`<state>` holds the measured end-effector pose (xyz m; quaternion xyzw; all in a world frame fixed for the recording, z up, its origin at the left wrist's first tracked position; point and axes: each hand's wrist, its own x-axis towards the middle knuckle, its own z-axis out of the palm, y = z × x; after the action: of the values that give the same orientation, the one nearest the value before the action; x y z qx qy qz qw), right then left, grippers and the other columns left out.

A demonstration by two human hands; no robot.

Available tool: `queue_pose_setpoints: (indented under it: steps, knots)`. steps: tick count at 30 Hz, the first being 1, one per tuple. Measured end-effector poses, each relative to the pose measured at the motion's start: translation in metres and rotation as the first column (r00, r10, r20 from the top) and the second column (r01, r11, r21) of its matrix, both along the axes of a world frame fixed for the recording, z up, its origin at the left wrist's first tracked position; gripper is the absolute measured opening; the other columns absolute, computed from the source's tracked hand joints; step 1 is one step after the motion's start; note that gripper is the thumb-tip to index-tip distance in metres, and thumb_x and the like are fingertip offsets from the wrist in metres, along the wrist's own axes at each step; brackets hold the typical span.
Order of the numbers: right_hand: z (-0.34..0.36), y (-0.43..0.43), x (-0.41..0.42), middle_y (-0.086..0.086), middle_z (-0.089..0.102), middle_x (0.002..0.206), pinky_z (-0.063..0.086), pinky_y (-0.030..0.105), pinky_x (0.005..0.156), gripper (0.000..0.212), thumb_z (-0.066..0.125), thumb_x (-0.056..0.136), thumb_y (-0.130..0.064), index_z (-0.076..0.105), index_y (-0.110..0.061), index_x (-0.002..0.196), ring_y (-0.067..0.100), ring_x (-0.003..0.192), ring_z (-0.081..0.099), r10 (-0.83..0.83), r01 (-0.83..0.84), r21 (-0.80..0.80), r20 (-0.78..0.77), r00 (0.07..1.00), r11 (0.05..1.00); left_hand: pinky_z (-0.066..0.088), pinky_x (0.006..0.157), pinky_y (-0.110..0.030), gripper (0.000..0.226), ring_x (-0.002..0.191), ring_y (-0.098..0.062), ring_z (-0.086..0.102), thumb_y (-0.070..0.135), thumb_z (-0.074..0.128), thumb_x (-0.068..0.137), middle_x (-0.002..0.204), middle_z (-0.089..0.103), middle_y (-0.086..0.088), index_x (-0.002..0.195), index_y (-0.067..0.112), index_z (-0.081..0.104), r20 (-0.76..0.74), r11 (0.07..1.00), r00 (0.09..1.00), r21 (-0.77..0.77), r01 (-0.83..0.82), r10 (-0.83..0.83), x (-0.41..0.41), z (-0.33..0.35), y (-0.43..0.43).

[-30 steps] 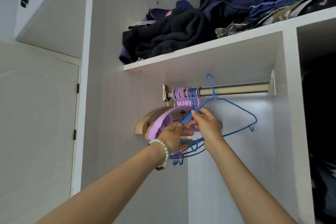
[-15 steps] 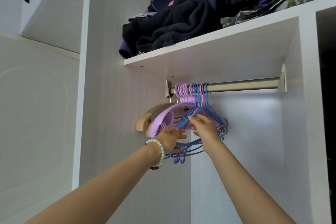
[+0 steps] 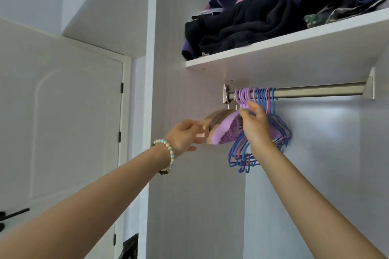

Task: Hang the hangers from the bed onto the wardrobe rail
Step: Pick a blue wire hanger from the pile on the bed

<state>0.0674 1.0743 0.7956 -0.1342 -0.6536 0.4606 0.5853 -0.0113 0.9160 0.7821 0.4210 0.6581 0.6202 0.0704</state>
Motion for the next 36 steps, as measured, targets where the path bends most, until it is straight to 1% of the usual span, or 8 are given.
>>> queue_pose_setpoints:
  steps: [6,11,16,19,24,27,31,36]
  knots:
    - [0.006,-0.099,-0.054,0.003,0.047,0.138,0.031,0.008,0.074,0.039,0.053,0.094,-0.016,0.049,-0.018,0.132,0.005,0.107,0.045,0.117,-0.115,0.085,-0.017,0.993,0.99,0.05,0.081,-0.03,0.027,0.092,-0.016,0.061,0.03,0.046,0.096,0.114,0.06,-0.001,0.116,0.015,0.054,-0.074,0.983,0.983,0.092,-0.159,0.166,-0.05,-0.008,-0.113]
    - [-0.008,-0.21,-0.112,0.0,0.04,0.144,0.031,0.017,0.091,0.043,0.053,0.094,-0.026,0.044,-0.028,0.135,0.006,0.129,0.039,0.294,-0.306,0.163,0.096,0.951,0.938,0.052,0.088,-0.037,0.026,0.094,-0.014,0.062,0.037,0.045,0.094,0.113,0.06,0.001,0.114,0.021,0.051,-0.177,0.903,0.886,0.11,-0.415,0.429,-0.1,-0.027,-0.245]
    - [-0.047,-0.348,-0.18,-0.008,0.031,0.149,0.028,0.025,0.108,0.047,0.05,0.095,-0.034,0.038,-0.03,0.14,0.003,0.137,0.028,0.487,-0.544,0.194,0.276,0.829,0.816,0.048,0.093,-0.036,0.04,0.107,-0.016,0.058,0.045,0.045,0.092,0.122,0.057,0.003,0.126,0.023,0.048,-0.101,0.756,0.749,0.079,-0.65,0.655,-0.144,-0.073,-0.396]
    - [-0.089,-0.444,-0.222,-0.013,0.023,0.154,0.022,0.025,0.113,0.051,0.051,0.094,-0.038,0.034,-0.032,0.141,0.002,0.141,0.021,0.579,-0.677,0.181,0.393,0.715,0.713,0.041,0.093,-0.03,0.049,0.117,-0.016,0.052,0.048,0.042,0.092,0.132,0.05,0.005,0.135,0.023,0.04,-0.054,0.653,0.652,-0.002,-0.757,0.756,-0.159,-0.121,-0.492]
    - [-0.189,-0.599,-0.271,-0.011,0.014,0.156,0.017,0.031,0.118,0.056,0.053,0.092,-0.037,0.032,-0.03,0.144,0.003,0.143,0.013,0.673,-0.864,0.143,0.571,0.471,0.483,0.039,0.099,-0.032,0.058,0.126,-0.016,0.045,0.053,0.044,0.089,0.144,0.039,0.005,0.139,0.026,0.034,0.043,0.465,0.464,-0.168,-0.87,0.885,-0.161,-0.224,-0.643]
    - [-0.262,-0.681,-0.282,-0.017,0.005,0.157,0.012,0.022,0.113,0.062,0.053,0.092,-0.043,0.026,-0.032,0.146,-0.001,0.143,0.006,0.649,-0.931,0.095,0.692,0.317,0.353,0.037,0.105,-0.035,0.062,0.13,-0.017,0.041,0.053,0.044,0.089,0.146,0.037,0.003,0.142,0.024,0.032,0.078,0.335,0.327,-0.29,-0.896,0.942,-0.145,-0.294,-0.721]
    - [-0.358,-0.772,-0.276,-0.016,0.002,0.157,0.01,0.019,0.108,0.064,0.052,0.092,-0.043,0.023,-0.032,0.147,0.001,0.144,0.004,0.612,-0.975,0.006,0.778,0.143,0.221,0.034,0.108,-0.04,0.063,0.133,-0.022,0.039,0.052,0.044,0.089,0.147,0.036,-0.004,0.143,0.021,0.029,0.032,0.165,0.173,-0.502,-0.849,0.984,-0.113,-0.39,-0.812]
    - [-0.472,-0.851,-0.254,-0.014,-0.001,0.158,0.012,0.025,0.111,0.067,0.052,0.092,-0.044,0.02,-0.029,0.148,0.006,0.145,0.004,0.502,-0.985,-0.095,0.865,-0.012,0.141,0.038,0.104,-0.036,0.064,0.125,-0.027,0.047,0.046,0.049,0.09,0.142,0.042,-0.013,0.142,0.012,0.032,0.034,0.057,0.047,-0.692,-0.719,0.998,-0.059,-0.498,-0.893]
